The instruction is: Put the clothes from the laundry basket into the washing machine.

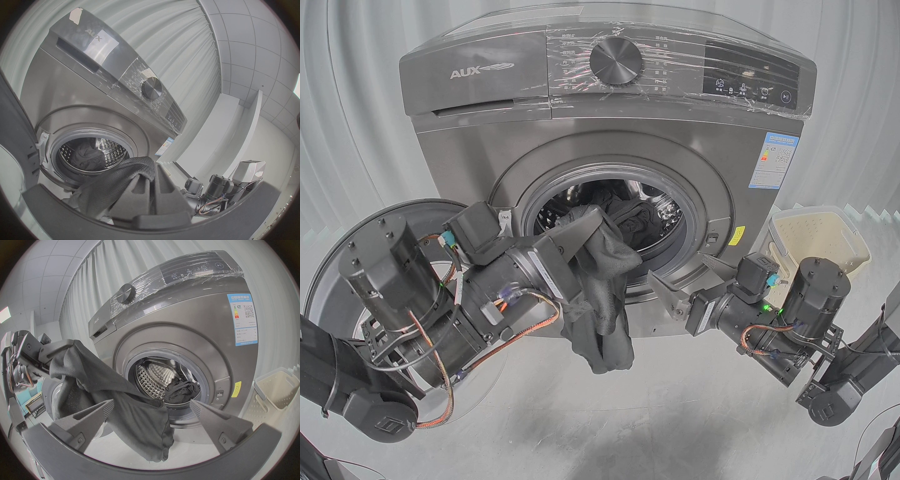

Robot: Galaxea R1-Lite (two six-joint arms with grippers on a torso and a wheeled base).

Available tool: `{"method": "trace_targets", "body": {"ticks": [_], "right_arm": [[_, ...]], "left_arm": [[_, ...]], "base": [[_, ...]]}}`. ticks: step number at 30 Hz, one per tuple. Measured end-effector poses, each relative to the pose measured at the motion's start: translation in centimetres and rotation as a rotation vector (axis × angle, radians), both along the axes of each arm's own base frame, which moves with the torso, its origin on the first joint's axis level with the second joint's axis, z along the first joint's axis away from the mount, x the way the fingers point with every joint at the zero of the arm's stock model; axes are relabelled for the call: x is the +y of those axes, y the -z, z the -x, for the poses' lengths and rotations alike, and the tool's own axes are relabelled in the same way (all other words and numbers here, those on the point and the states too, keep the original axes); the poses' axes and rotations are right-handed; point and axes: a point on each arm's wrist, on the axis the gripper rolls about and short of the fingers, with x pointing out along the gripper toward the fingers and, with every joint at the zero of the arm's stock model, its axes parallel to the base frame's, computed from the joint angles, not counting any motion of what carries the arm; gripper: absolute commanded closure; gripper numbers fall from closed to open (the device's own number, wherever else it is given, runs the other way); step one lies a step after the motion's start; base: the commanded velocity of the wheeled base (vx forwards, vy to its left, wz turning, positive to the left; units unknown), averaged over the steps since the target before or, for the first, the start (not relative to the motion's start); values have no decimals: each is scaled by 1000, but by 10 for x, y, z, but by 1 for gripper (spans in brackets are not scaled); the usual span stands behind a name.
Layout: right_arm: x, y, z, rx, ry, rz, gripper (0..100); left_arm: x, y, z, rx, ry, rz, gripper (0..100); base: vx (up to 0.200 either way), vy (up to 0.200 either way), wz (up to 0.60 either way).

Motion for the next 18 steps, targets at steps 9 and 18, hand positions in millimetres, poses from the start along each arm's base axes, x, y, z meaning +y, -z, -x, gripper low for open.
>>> {"method": "trace_targets", "body": {"ticks": [9, 18], "right_arm": [[-21, 14, -12, 44, 57, 38, 0], [-35, 33, -19, 89, 41, 97, 0]], "left_arm": [[3, -7, 4, -20, 19, 7, 100], [5, -10, 5, -31, 19, 15, 100]], "base": [[0, 0, 0], [0, 0, 0]]}}
